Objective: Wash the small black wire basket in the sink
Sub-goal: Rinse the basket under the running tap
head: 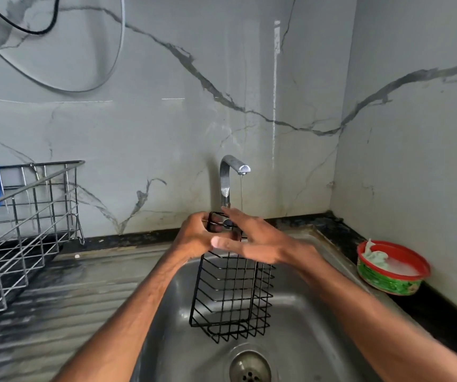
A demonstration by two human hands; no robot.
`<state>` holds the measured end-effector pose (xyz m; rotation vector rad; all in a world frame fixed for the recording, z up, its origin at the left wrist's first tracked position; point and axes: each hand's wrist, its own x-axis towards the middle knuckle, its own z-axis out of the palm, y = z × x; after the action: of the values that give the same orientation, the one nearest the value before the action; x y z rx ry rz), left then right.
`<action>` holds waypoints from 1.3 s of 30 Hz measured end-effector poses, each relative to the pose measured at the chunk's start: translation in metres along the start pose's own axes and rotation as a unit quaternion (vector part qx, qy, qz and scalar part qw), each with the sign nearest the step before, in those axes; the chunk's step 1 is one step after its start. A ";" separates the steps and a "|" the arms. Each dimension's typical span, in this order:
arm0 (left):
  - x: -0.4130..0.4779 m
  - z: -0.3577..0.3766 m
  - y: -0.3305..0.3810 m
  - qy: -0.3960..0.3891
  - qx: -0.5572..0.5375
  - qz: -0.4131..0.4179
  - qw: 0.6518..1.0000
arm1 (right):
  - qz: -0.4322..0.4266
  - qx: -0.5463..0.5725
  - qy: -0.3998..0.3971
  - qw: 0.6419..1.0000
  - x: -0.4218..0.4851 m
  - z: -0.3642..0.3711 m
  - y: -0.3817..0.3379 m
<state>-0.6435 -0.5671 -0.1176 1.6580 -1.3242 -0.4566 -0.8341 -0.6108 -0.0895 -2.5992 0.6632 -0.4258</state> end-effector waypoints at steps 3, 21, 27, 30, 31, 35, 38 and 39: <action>0.002 -0.002 -0.001 0.020 -0.005 0.011 1.000 | -0.031 -0.035 0.050 0.998 0.000 0.001 -0.003; -0.001 0.003 0.008 0.027 0.047 0.096 0.994 | -0.049 -0.016 0.101 0.994 0.004 0.003 -0.021; -0.002 -0.006 0.008 0.068 -0.030 0.005 0.997 | 0.036 0.016 0.108 0.993 -0.008 -0.011 0.024; -0.004 -0.005 0.014 0.068 -0.027 -0.016 0.997 | 0.018 0.005 0.123 0.992 -0.004 -0.003 0.024; -0.004 -0.004 0.016 0.072 -0.027 -0.021 0.997 | 0.007 0.014 0.129 0.991 -0.002 -0.001 0.020; 0.000 -0.007 0.022 0.092 -0.041 -0.039 0.994 | -0.049 0.073 0.150 0.985 0.001 -0.004 0.004; -0.003 -0.008 0.031 0.099 -0.032 -0.059 0.993 | -0.068 0.099 0.153 0.981 -0.001 -0.008 0.007; -0.004 -0.007 0.033 0.098 -0.036 -0.065 0.992 | -0.066 0.099 0.148 0.982 -0.001 -0.008 0.009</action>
<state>-0.6574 -0.5600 -0.0878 1.6893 -1.0505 -0.4016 -0.8415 -0.6205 -0.0872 -2.4193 0.5120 -0.8859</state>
